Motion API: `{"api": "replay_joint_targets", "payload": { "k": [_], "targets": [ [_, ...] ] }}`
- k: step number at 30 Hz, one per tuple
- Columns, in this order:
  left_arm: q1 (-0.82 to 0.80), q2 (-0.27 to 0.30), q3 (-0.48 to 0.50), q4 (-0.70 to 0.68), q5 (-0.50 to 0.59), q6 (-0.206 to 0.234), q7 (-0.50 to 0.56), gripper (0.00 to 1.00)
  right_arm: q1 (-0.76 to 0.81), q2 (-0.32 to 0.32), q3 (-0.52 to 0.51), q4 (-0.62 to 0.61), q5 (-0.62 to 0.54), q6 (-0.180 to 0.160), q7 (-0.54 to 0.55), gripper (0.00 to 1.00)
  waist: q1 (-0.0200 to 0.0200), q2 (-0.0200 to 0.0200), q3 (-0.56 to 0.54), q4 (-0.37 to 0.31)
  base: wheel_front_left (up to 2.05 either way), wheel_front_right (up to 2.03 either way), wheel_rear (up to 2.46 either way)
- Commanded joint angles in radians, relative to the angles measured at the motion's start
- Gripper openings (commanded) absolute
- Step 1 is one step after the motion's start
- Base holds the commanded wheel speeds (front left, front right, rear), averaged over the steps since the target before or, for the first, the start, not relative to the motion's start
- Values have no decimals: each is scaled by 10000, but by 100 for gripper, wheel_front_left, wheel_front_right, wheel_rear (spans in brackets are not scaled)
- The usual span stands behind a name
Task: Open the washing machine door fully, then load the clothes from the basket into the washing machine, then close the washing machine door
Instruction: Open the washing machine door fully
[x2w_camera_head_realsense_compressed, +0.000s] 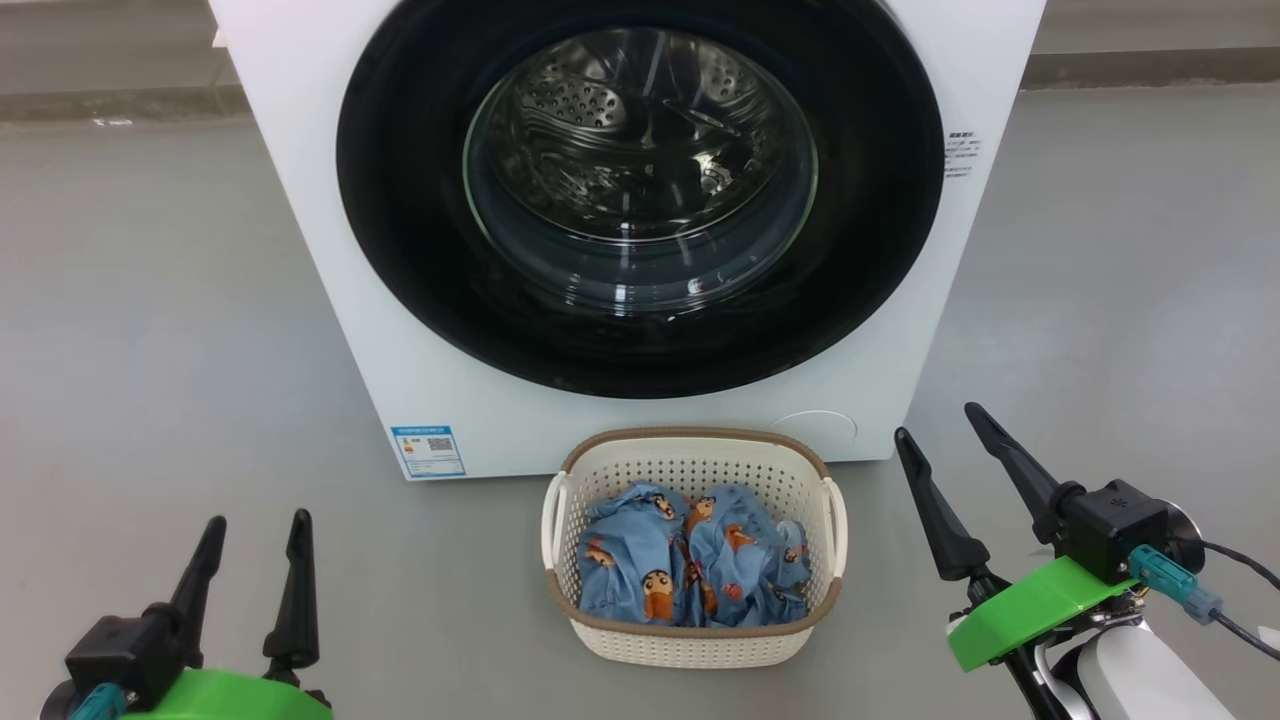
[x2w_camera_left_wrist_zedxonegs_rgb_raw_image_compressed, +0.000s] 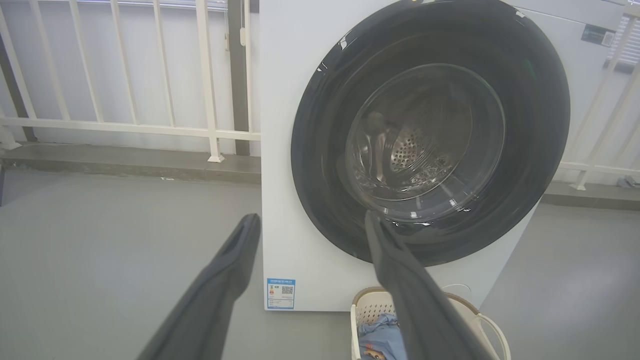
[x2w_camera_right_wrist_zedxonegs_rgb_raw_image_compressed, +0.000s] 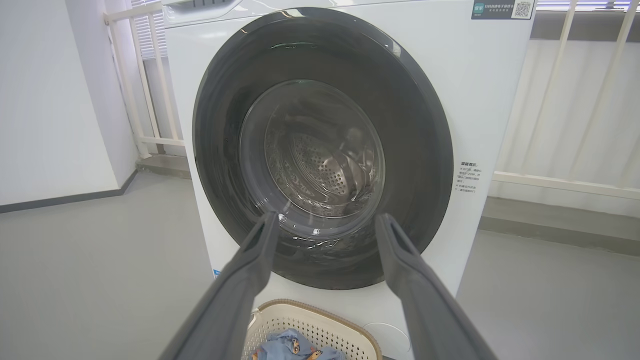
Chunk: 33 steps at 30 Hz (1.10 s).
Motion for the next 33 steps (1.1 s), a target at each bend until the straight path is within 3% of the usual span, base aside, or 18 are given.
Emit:
{"api": "replay_joint_targets", "payload": {
  "k": [1,20,33],
  "targets": [
    [-482,232,333,-127,93,-52,-67,100,-174,-58,184,-209,-103,46,-124,100,0,0,-2,-1,70,70,-139],
    [-453,229,213,3,-49,-149,-64,100,-127,-80,205,-193,7,46,-124,100,0,0,-48,-50,109,109,-218],
    [-431,187,236,17,-132,-212,-65,100,-87,-120,114,-243,26,46,-124,100,0,0,-24,-106,35,35,-69]
  ]
}}
